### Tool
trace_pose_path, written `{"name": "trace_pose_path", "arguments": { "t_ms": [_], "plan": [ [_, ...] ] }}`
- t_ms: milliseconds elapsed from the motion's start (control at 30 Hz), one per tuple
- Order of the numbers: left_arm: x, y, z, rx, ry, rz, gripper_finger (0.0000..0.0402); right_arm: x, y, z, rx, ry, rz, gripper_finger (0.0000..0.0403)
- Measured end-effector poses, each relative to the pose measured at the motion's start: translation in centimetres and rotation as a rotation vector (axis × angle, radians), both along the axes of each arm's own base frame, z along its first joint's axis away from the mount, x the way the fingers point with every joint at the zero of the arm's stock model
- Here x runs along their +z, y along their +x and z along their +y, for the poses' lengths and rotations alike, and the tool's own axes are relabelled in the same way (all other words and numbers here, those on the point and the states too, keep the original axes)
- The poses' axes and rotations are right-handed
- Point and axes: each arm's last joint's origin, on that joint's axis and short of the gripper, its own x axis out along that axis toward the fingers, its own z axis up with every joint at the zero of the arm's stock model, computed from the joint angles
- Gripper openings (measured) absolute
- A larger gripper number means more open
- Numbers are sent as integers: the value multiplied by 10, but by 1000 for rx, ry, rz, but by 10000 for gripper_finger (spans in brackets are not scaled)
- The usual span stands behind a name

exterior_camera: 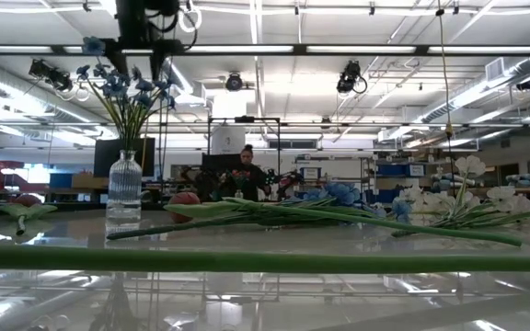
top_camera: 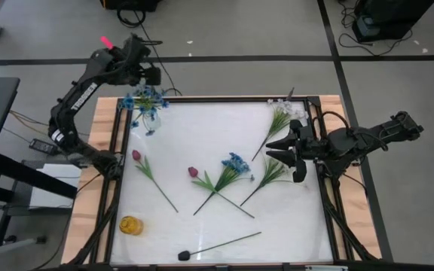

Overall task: Sort flowers into vase by color
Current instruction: Put the right black tulip into the transparent vase

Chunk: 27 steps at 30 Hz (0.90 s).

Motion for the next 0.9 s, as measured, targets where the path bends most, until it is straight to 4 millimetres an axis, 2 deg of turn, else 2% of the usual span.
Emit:
{"name": "trace_pose_path", "arguments": {
  "t_ms": [167, 300, 600, 767, 900],
  "plan": [
    [-9, -17, 22, 128, -21, -21, 309, -1, 0, 0, 13, -4, 11, 132],
    [-12, -16, 37, 135, 16, -46, 309, -4, 0, 0, 11, -18, 46, 132],
    [-42, -15, 71, 172, -88, 3, 297, -6, -1, 0, 10, -25, 64, 132],
    [-47, -17, 83, 194, -70, -11, 274, -7, -1, 0, 10, -25, 71, 132],
    [-47, -22, 87, 214, -58, -19, 229, -8, -1, 0, -5, -33, 83, 132]
  ]
}}
